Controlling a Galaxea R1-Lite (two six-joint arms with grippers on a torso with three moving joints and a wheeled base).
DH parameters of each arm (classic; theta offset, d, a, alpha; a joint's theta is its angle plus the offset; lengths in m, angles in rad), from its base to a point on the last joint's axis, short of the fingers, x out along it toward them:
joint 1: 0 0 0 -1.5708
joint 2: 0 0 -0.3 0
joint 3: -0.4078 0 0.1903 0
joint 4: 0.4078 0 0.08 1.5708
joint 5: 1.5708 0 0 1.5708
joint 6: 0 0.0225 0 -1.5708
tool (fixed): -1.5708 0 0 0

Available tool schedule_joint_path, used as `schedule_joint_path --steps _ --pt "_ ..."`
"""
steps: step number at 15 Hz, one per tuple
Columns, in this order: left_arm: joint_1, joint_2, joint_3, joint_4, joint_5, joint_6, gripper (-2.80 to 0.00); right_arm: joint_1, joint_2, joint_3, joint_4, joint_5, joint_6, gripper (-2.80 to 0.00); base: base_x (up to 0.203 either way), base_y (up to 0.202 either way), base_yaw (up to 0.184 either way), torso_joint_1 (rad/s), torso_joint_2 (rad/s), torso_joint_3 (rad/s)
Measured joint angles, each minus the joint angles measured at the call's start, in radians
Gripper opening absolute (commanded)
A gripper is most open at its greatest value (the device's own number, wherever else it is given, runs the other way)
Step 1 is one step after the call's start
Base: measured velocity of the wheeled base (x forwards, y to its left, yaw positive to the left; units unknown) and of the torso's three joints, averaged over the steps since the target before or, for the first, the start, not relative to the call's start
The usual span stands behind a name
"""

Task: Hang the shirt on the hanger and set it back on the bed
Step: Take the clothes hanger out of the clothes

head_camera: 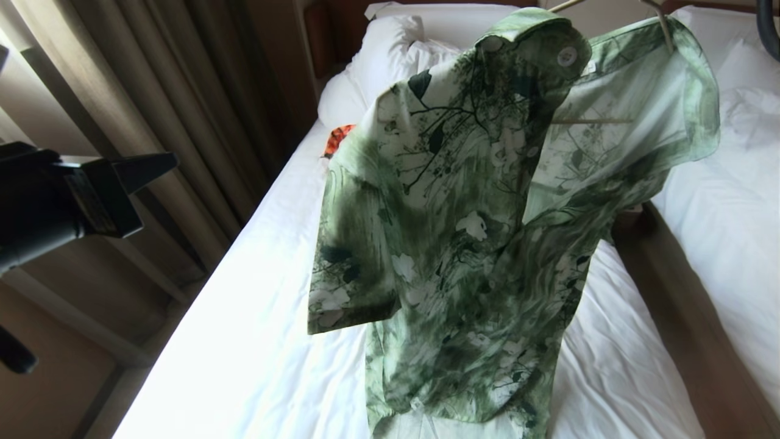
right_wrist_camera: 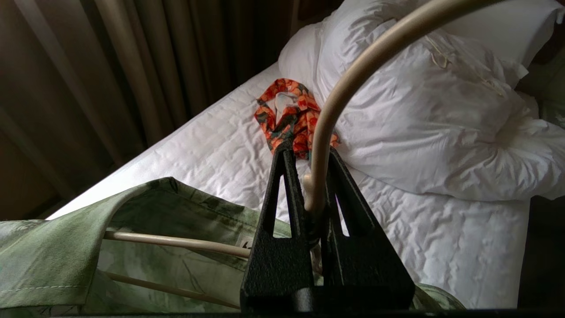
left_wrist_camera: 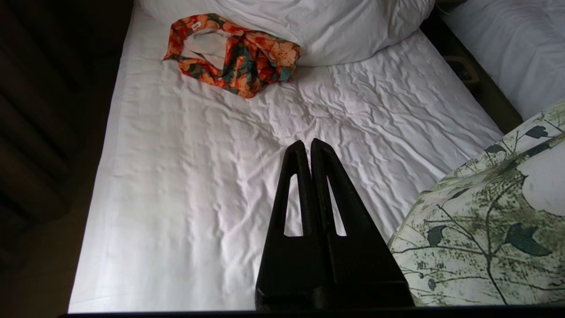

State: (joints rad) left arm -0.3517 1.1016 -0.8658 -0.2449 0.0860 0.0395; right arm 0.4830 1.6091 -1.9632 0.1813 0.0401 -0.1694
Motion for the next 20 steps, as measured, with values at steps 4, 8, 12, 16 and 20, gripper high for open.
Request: schedule_joint_path --steps 4,8,12,16,20 --pt "0.001 -0.015 0.002 0.001 -0.001 0.000 -2.80 -0.001 0.001 0.001 -0.046 0.001 0.003 -2.80 0.000 0.000 0.000 0.219 -0.53 -0.320" --pt "0.000 -0.021 0.000 0.004 -0.001 0.000 -2.80 -0.006 0.002 0.024 -0.050 0.000 0.004 -2.80 0.000 0.000 0.000 0.120 -0.28 -0.165" --pt "-0.012 -0.020 -0.021 0.024 -0.001 0.002 -2.80 -0.018 0.010 0.039 -0.052 0.001 0.001 -2.80 0.000 0.000 0.000 0.000 0.00 0.000" --pt "-0.134 0.000 -0.170 0.194 0.019 0.007 -2.80 -0.021 0.041 0.018 -0.072 -0.005 0.029 -2.80 0.000 0.000 0.000 0.000 0.00 0.000" --pt "-0.202 0.042 -0.232 0.251 0.024 0.003 -2.80 -0.023 0.094 -0.002 -0.229 0.000 0.141 -2.80 0.000 0.000 0.000 0.000 0.00 0.000"
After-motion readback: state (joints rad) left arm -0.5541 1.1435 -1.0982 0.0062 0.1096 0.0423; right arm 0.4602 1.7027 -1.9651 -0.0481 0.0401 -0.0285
